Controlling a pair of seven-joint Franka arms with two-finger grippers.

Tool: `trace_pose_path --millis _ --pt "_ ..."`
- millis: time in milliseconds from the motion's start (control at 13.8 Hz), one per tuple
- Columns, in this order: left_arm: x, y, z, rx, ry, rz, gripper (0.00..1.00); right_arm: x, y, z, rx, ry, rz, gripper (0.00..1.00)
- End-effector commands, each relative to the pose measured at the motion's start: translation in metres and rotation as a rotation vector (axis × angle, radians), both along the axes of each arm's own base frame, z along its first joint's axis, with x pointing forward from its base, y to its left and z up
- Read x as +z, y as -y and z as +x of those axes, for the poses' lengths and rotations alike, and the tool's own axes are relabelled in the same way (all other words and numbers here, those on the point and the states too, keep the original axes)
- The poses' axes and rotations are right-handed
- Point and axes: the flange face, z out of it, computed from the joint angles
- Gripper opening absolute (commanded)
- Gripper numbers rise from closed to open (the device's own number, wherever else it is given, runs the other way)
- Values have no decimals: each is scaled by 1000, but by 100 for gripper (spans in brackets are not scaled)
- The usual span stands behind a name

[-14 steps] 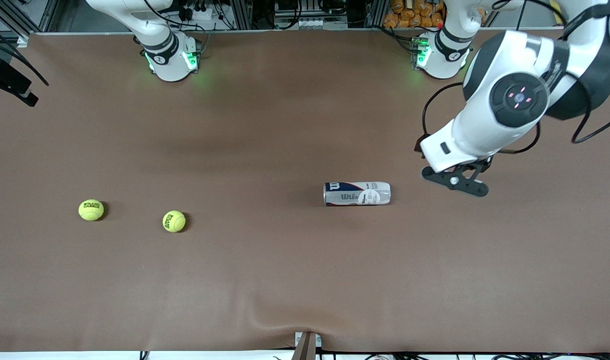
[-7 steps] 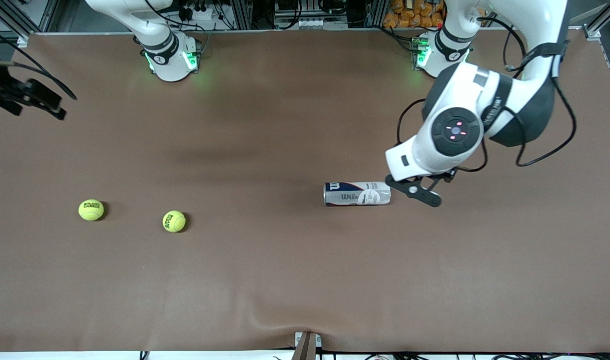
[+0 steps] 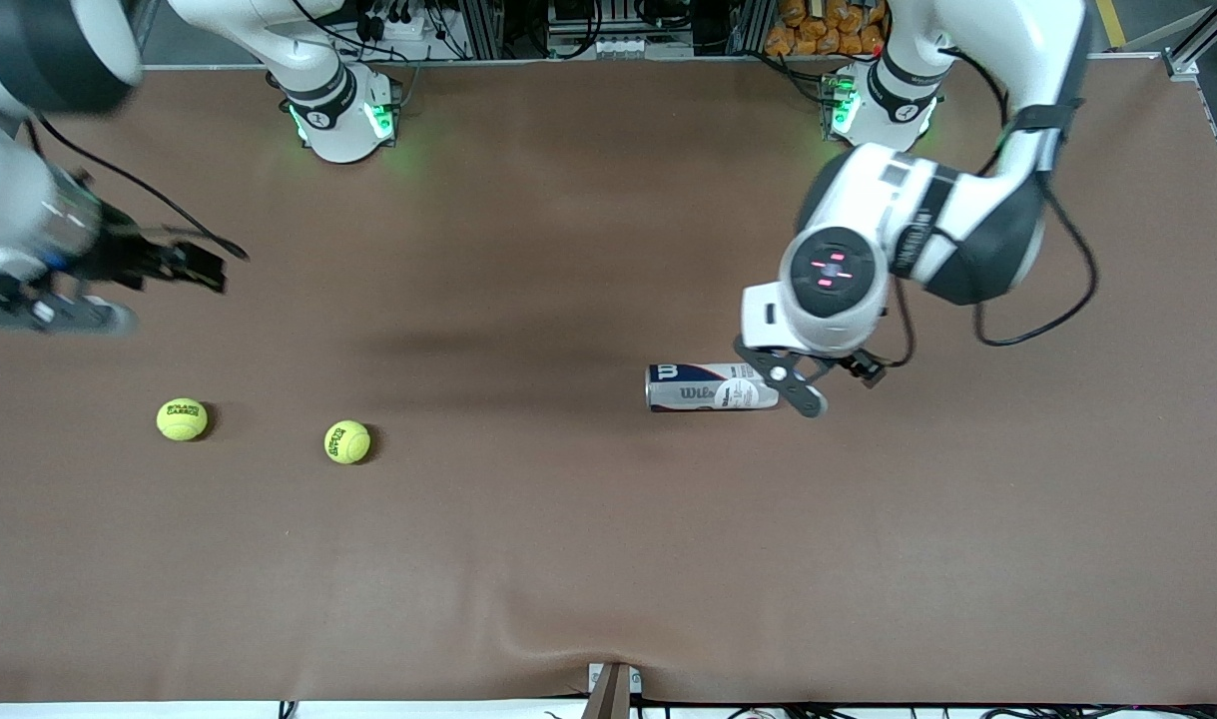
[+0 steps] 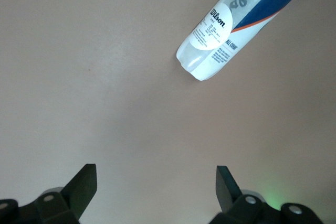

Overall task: Insert tennis ball vertically with right arm
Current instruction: 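Reach the left gripper to the tube while the right gripper reaches a ball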

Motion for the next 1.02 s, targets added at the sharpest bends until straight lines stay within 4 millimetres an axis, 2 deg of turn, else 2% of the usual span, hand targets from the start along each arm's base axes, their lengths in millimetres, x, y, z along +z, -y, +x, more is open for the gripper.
trace_pose_path --millis 0,73,363,727,872,945 --pt "-8 16 0 -88 5 50 100 -45 -13 26 5 -28 15 100" --pt "-17 17 1 -121 -18 50 100 -56 -13 31 1 -41 21 100" --pt "-33 17 12 -271 -50 11 100 -72 -12 38 -11 -42 49 100" --pt "-50 31 12 -373 -58 11 100 -70 -4 42 -21 -35 50 100" --pt "-60 46 4 -411 -61 35 100 -88 -5 46 -23 -61 46 100" --pt "-64 46 5 -422 -57 55 100 -96 -9 48 -18 -64 44 100"
